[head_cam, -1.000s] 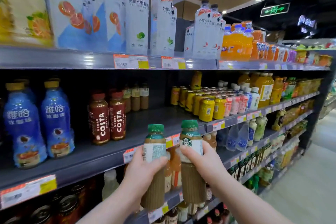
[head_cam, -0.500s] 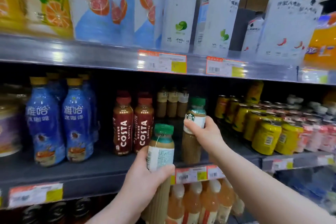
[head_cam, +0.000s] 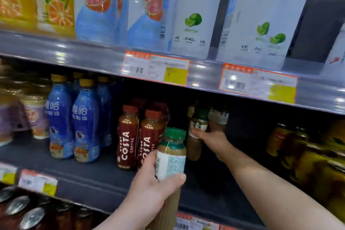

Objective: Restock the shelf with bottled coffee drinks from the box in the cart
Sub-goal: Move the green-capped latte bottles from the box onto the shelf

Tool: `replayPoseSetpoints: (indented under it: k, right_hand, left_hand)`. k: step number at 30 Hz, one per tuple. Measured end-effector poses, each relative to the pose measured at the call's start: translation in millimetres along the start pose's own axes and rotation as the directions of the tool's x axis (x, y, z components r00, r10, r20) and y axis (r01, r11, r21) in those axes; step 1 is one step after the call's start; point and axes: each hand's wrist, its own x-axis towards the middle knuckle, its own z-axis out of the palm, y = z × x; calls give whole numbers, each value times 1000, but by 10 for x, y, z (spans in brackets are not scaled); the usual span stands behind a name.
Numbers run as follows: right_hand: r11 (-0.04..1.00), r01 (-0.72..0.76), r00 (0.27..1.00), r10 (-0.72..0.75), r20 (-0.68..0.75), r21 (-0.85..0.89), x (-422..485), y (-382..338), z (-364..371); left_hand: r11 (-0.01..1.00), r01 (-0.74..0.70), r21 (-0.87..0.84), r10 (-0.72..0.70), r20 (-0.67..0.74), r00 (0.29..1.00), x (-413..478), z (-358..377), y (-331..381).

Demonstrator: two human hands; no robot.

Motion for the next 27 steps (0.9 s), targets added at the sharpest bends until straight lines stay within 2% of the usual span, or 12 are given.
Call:
replayPoseSetpoints:
  k: [2, 4, 9, 17, 22, 27]
  right_hand:
    - [999, 30, 998, -29, 55, -26, 215, 69, 39]
    - [995, 67, 998, -67, 5, -70, 307, 134, 90]
    - [992, 85, 996, -85, -3, -94, 411, 300, 149]
    - [976, 116, 993, -116, 9, -185, 910, 578, 241]
    - [977, 114, 993, -116, -2, -181, 1241, 881, 338]
    - [979, 97, 994, -103, -21, -180, 1088, 774, 300]
  left_hand:
    - [999, -4, -35, 1, -78, 997, 41, 144, 17]
    - [999, -6, -50, 3, -71, 997, 68, 163, 69]
    - [999, -16, -48, 10, -127, 992, 109, 345, 83]
    - [999, -48, -26, 45, -96, 994, 234, 385, 116]
    - [997, -72, 3, 72, -55, 996, 335, 347, 151]
    - [998, -49, 28, 50, -52, 997, 439, 367, 146]
